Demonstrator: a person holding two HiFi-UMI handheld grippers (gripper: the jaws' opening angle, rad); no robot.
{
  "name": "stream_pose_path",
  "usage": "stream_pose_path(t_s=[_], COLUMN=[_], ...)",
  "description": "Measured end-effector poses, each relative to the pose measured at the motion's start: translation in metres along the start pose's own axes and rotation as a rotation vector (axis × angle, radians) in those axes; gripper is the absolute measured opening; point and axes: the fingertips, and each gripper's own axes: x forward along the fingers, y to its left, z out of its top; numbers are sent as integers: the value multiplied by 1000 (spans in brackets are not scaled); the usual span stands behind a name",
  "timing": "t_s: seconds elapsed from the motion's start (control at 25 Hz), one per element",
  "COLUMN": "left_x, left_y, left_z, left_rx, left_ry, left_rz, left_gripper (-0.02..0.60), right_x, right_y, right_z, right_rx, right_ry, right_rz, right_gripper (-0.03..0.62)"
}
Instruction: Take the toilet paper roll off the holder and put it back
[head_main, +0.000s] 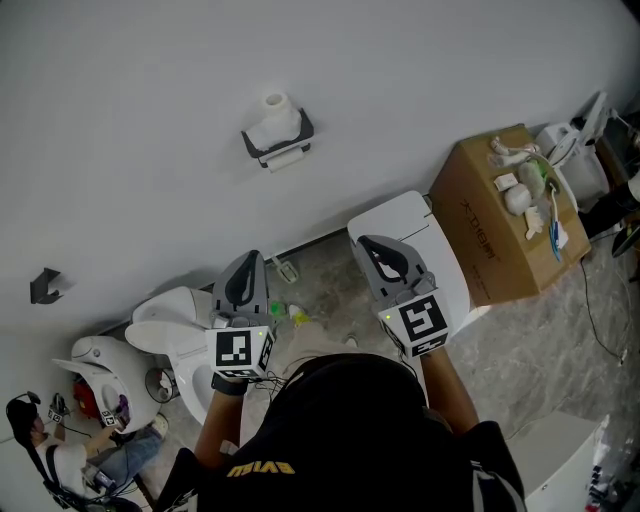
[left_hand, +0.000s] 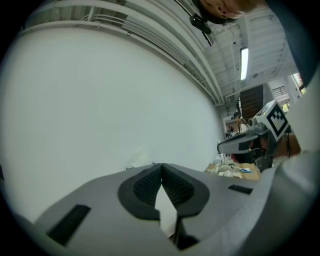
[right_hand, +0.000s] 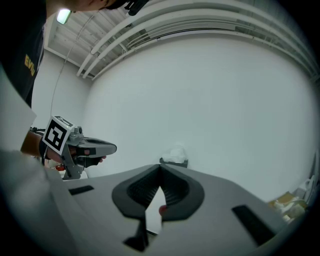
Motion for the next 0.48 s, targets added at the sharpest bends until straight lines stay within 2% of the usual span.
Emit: stream_pose_path(t_s=[0.48], left_x=[0], left_y=[4], left_z=[-9], left_rx=[-18], left_ry=[13], left_rz=[13], left_gripper=[11], right_x=[1], right_y=[-2], right_z=[-4], right_rx=[-8], right_ry=[7], right_rz=[-4], right_gripper=[-6])
